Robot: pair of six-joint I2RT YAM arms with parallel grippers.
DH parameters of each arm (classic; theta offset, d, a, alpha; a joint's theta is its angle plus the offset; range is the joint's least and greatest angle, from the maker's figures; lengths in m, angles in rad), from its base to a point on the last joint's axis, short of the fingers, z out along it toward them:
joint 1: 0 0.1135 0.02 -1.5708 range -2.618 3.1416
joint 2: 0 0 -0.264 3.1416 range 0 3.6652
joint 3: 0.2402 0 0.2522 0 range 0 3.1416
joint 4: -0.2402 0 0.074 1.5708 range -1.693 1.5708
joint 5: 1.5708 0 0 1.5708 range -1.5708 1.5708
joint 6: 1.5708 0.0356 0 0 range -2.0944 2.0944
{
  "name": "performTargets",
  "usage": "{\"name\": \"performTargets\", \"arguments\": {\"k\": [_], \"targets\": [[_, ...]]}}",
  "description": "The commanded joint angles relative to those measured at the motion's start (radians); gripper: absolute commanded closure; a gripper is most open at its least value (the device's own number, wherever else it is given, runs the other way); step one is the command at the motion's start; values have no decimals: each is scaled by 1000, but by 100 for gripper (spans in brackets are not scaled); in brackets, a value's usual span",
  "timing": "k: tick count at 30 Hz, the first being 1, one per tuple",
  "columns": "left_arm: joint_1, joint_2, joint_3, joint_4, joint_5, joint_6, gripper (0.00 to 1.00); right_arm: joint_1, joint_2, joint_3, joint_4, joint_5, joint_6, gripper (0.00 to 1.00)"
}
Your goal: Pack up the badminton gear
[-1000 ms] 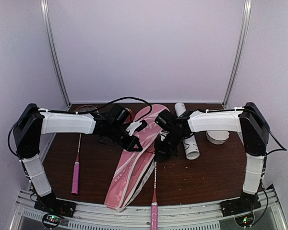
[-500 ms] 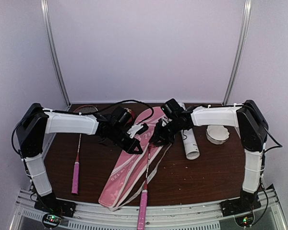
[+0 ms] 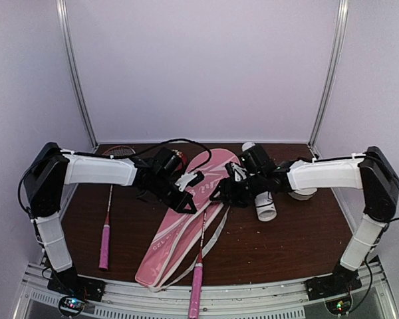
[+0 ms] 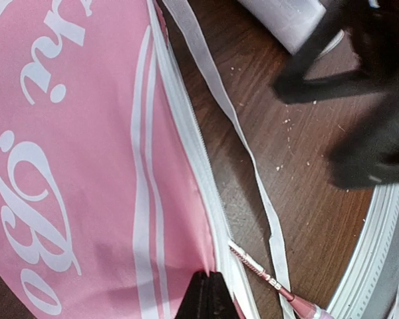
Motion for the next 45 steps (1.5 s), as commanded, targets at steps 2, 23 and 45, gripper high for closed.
{"name": "performTargets", "arguments": {"k": [2,23,45], "targets": [[13,29,39,32,12,-13,100,133,-216,-163,-2,165,-222,33],[13,20,5,72,-1,-49,100,314,13,-240,329,96,350,62],[13,18,-11,89,2,-54,100,302,104,-259,487,99,535,100]]}}
